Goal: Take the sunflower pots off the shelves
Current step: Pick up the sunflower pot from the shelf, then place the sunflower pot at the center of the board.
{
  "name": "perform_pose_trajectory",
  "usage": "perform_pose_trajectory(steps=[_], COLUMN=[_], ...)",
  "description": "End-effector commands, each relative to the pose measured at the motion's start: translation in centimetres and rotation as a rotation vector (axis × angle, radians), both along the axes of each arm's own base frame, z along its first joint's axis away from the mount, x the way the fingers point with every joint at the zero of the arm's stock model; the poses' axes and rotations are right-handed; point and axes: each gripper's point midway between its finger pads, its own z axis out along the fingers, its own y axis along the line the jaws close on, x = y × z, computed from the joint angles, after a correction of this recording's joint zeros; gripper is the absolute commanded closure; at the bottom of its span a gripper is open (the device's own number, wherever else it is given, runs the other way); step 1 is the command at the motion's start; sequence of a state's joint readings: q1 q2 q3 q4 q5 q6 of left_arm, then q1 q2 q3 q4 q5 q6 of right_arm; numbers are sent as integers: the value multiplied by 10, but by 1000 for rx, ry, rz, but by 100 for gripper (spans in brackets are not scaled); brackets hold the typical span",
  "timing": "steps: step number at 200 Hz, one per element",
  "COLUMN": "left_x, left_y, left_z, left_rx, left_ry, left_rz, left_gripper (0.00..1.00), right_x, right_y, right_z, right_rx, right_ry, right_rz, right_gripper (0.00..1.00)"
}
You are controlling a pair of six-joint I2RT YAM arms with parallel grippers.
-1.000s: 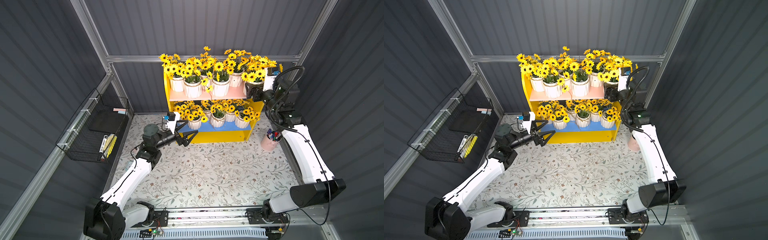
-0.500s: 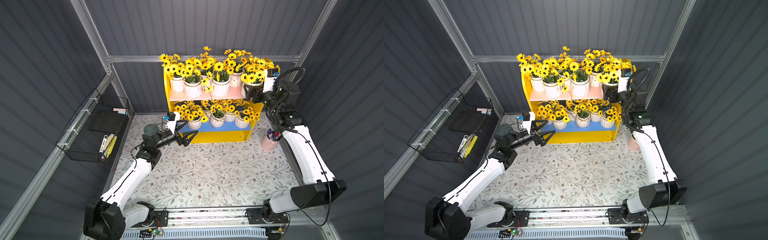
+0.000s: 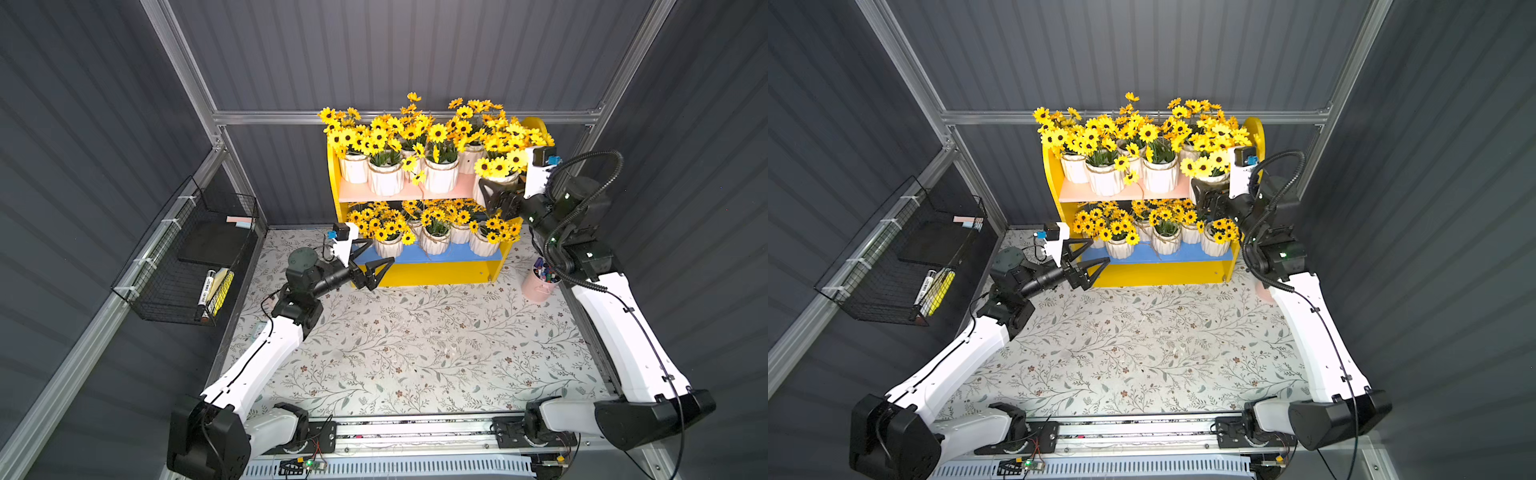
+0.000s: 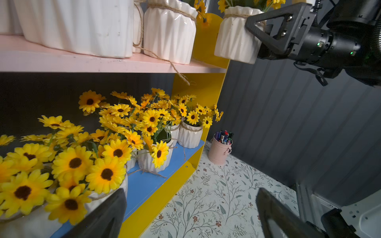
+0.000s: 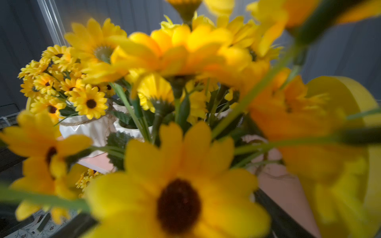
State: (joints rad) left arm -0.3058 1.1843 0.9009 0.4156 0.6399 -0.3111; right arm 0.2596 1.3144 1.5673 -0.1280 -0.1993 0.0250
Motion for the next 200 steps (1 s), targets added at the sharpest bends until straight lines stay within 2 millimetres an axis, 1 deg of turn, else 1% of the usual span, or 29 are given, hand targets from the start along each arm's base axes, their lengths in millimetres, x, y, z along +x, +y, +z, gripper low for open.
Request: perform_pose_trajectory(steps=[1,18,25,26,28,34,71,97,122,134,160,166,173,174,175,177,200], left_x=[3,6,6,8,10,11,15,18,19,19,18,17,16,16,16,15,12], left_y=[13,22,24,26,29,32,46,50,51,54,72,75,79,80,81,82,96], left_z=[8,10,11,11,12,11,13,8,-8,-14,-27,-33,-36,-36,-36,-38,-45], left_rx=[2,-12,-12,-13,-14,-13,-13,-20,-27,-28,-47,-46,-41,-41,-41,-39,-22], left_ry=[-26,-21,-22,-20,-20,-17,-5,22,81,99,143,169,179,179,181,185,213], left_rz=[91,154,169,185,203,225,316,343,353,373,468,487,509,512,517,526,595], left_gripper=[0,1,1,1,1,1,1,1,1,1,0,1,0,0,1,1,1], right_x=[-28,-39,-39,-44,-49,-54,-72,-81,-88,-91,-92,-93,-98,-94,-94,-93,-93], right_y=[17,31,38,37,37,40,70,88,109,121,149,156,162,165,167,169,189], right_z=[31,19,8,12,14,10,-22,-43,-62,-76,-110,-118,-122,-131,-131,-138,-170], right_rx=[14,23,18,21,22,24,26,37,59,58,68,69,71,61,64,58,52], right_ry=[-130,-122,-105,-117,-126,-124,-92,-66,-41,-14,31,43,41,58,56,69,97], right_rz=[57,97,107,110,113,122,198,243,298,321,379,389,407,406,409,410,440], right_gripper=[100,100,100,100,100,100,100,100,100,100,100,100,100,100,100,100,100])
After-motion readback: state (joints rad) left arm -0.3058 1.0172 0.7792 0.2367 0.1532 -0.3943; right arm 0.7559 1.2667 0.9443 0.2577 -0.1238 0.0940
